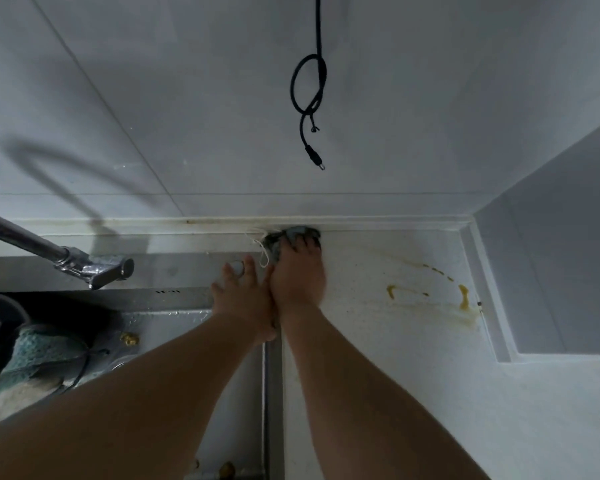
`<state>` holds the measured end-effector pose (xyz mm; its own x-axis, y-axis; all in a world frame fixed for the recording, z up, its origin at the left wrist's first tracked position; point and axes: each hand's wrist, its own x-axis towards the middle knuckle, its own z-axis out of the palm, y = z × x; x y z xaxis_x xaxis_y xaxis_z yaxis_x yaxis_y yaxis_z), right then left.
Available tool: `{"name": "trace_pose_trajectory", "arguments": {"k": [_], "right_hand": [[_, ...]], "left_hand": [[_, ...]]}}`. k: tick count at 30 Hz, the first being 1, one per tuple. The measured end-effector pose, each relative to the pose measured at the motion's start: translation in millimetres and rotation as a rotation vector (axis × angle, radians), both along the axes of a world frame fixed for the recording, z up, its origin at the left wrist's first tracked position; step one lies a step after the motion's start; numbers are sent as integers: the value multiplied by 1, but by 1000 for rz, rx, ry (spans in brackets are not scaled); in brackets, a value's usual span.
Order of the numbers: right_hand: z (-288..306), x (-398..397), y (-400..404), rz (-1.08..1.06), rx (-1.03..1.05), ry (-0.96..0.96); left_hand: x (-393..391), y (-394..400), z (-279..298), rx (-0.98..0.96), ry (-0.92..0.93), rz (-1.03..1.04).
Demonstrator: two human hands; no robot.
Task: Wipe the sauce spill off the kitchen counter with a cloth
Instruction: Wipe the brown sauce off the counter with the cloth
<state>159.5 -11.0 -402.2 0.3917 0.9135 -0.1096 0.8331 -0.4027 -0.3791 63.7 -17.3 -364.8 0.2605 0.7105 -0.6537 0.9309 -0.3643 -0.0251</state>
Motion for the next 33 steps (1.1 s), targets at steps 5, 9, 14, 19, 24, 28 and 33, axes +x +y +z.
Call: {"name": "trace_pose_trajectory", "arguments": {"k": [5, 9, 14, 19, 24, 28, 33], "right_hand": [[3, 96, -28, 201, -32, -114], [18, 213, -61, -119, -216, -258], [48, 242, -89, -90, -365, -523], [47, 187, -150, -124, -653, -461], [56, 179, -180, -169, -657, -409], [43, 209, -124, -157, -446, -432], [19, 154, -99, -48, -242, -253]], "left_hand": [[0, 1, 8, -10, 51, -11], [20, -12, 17, 69, 88, -19], [53, -47, 18, 55, 96, -112], [66, -64, 16, -9, 127, -109], [58, -66, 14, 12, 103, -135], [54, -65, 12, 18, 85, -139], [53, -63, 12, 41, 115, -197]]}}
